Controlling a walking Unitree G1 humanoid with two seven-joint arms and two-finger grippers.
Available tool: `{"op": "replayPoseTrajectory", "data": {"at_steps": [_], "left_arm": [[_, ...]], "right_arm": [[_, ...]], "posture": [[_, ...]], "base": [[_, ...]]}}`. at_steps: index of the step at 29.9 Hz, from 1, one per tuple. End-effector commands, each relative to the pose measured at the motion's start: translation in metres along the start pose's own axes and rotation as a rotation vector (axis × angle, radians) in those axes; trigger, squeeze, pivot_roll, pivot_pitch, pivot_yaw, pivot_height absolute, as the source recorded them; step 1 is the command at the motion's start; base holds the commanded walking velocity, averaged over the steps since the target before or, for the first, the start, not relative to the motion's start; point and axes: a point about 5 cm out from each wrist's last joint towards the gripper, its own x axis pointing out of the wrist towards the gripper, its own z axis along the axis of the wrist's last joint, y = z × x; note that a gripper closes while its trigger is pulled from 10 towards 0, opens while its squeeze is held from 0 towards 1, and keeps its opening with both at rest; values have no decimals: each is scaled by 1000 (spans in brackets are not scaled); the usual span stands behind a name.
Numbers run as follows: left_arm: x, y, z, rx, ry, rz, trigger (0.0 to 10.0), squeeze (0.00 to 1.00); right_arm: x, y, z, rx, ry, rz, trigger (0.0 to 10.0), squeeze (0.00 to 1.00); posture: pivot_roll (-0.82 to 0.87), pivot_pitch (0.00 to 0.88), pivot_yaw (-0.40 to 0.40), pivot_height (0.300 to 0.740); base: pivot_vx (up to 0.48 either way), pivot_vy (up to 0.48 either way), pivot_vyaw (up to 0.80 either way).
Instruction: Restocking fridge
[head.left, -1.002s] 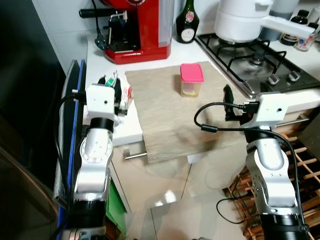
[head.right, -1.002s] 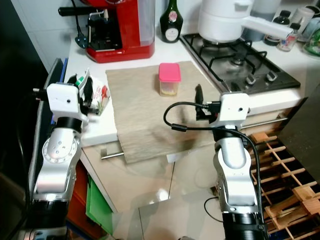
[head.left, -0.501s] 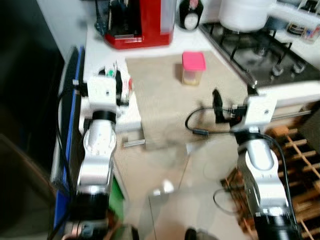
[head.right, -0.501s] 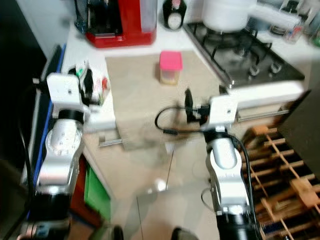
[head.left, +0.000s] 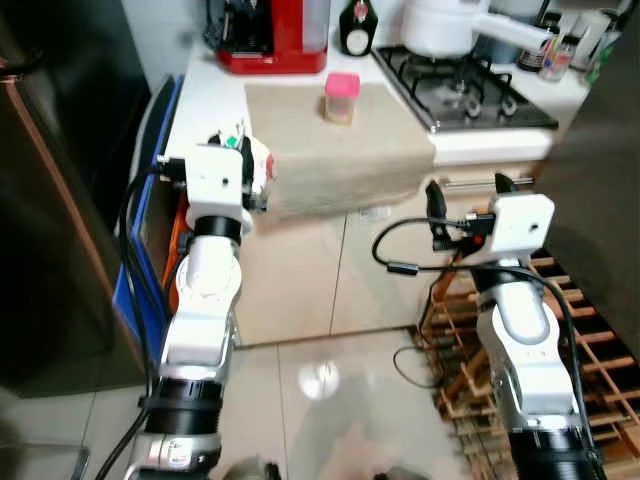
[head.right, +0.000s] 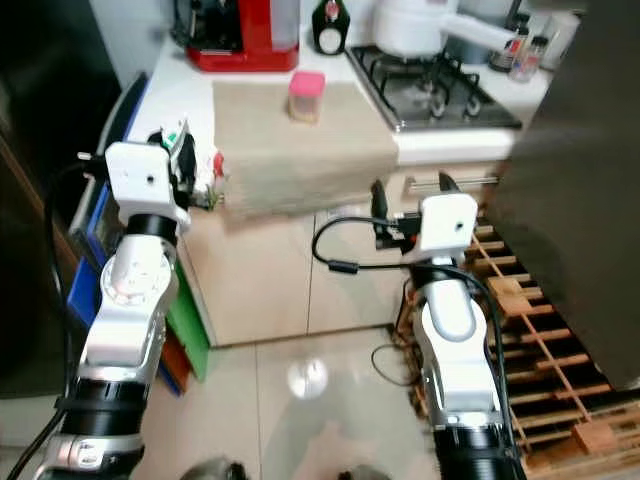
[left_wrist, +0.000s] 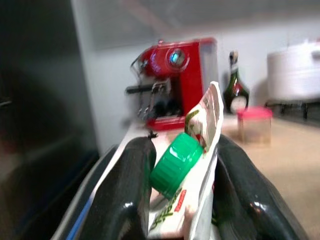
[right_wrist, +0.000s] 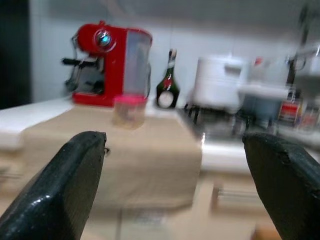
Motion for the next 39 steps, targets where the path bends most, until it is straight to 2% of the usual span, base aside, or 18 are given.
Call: {"op": "replayPoseTrajectory", "data": {"at_steps": [1,6,10,20,23,25,27,29,31,32,35,36,37,39], "left_arm": [[2,-4,4,-4,-8,-11,10000,0],[-1,-5,-4,3,30,-18,10000,0],[-4,-4,-13,-42,73,-41,10000,0],[-9,7,-32,-28,155,12,10000,0],[-15,12,-43,-51,211,17,10000,0],[-15,12,-43,-51,211,17,10000,0],[-35,26,-66,-75,327,24,10000,0],[-48,34,-76,-94,382,33,10000,0],[-59,36,-76,-110,405,23,10000,0],[-59,36,-76,-110,405,23,10000,0],[-74,39,-71,-105,419,-8,10000,0],[-74,39,-71,-105,419,-8,10000,0],[-78,43,-66,-83,414,-7,10000,0],[-74,44,-64,-54,406,10,10000,0]], "right_arm": [[0,-6,2,-2,-8,-10,10000,0],[-3,-7,-3,15,20,-7,10000,0],[-6,-9,-9,39,59,-6,10000,0],[-10,-9,-18,53,103,4,10000,0],[-11,-10,-20,59,118,0,10000,0],[-11,-10,-20,59,118,0,10000,0],[-14,-14,-23,56,139,-3,10000,0],[-20,-19,-28,63,165,-22,10000,0],[-30,-26,-34,60,207,-52,10000,0],[-30,-26,-34,60,207,-52,10000,0],[-53,-36,-47,29,287,-74,10000,0],[-53,-36,-47,29,287,-74,10000,0],[-66,-39,-53,12,327,-67,10000,0],[-71,-41,-57,12,348,-72,10000,0]], "posture": [[-57,0,36,740],[-59,0,36,740],[-60,0,36,740],[-61,0,37,740],[-67,0,40,740],[-67,0,40,740],[-74,0,46,740],[-71,0,42,740],[-71,0,39,740],[-71,0,39,740],[-66,0,37,740],[-66,0,37,740],[-60,0,32,740],[-58,0,30,740]], "base": [[-352,-322,0],[-285,-256,0],[0,0,0],[0,-480,0],[0,-477,0],[0,-472,0],[0,-446,0],[0,-433,0],[0,-422,0],[0,-420,0],[242,-411,0],[247,-409,0],[244,-409,0],[244,-409,0]]}}
